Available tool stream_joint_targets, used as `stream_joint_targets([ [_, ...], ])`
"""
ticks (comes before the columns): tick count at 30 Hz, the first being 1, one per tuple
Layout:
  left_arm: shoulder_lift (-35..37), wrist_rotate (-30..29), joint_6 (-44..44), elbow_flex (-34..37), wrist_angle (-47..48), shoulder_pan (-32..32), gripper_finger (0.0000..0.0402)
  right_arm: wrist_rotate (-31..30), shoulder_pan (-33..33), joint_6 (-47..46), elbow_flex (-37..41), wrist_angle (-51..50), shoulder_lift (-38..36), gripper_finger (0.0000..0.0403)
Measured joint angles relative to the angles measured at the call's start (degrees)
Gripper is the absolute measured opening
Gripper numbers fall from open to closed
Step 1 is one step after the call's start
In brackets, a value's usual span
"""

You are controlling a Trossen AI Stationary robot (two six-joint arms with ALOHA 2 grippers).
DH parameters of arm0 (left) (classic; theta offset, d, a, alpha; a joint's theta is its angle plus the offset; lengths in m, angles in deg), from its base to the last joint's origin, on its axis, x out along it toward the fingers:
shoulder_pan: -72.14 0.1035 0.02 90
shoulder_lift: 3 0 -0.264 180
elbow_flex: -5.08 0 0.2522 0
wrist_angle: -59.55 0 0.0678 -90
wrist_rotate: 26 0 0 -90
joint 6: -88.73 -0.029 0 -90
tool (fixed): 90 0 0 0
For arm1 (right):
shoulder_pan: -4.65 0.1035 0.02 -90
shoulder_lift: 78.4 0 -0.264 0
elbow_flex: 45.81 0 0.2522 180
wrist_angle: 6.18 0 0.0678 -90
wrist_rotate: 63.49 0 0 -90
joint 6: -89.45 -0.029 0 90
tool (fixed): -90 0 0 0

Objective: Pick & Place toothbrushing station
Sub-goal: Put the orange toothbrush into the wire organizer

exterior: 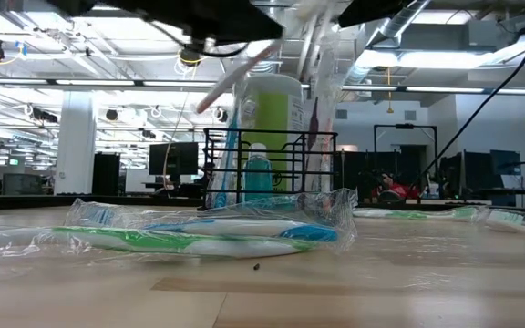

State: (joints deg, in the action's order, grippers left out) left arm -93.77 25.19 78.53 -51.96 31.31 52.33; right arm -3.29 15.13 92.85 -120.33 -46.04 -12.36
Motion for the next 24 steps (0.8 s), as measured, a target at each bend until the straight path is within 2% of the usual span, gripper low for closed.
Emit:
stream_joint_targets([
  [6,2.44,2.46,-1.56,11.61,-23.23,0.29,0.0,0.0,0.0,0.0,0.0,0.36,0.0,0.0082],
  [10,1.31,7.36,-1.39,16.4,-36.32,1.9,0.0,0.0,0.0,0.0,0.0,0.48,0.0,0.0082],
  [14,-1.6,7.87,-0.47,17.53,-41.29,3.11,0.0,0.0,0.0,0.0,0.0,0.73,0.0,0.0082],
  [18,-5.84,11.78,-0.81,17.52,-47.79,4.04,0.0,0.0,0.0,0.08,0.0,0.96,0.0,0.0082],
  [24,-9.18,14.82,-0.07,16.17,-47.9,5.43,0.0,0.0,0.0,0.2,0.0,0.71,0.0,0.0082],
])
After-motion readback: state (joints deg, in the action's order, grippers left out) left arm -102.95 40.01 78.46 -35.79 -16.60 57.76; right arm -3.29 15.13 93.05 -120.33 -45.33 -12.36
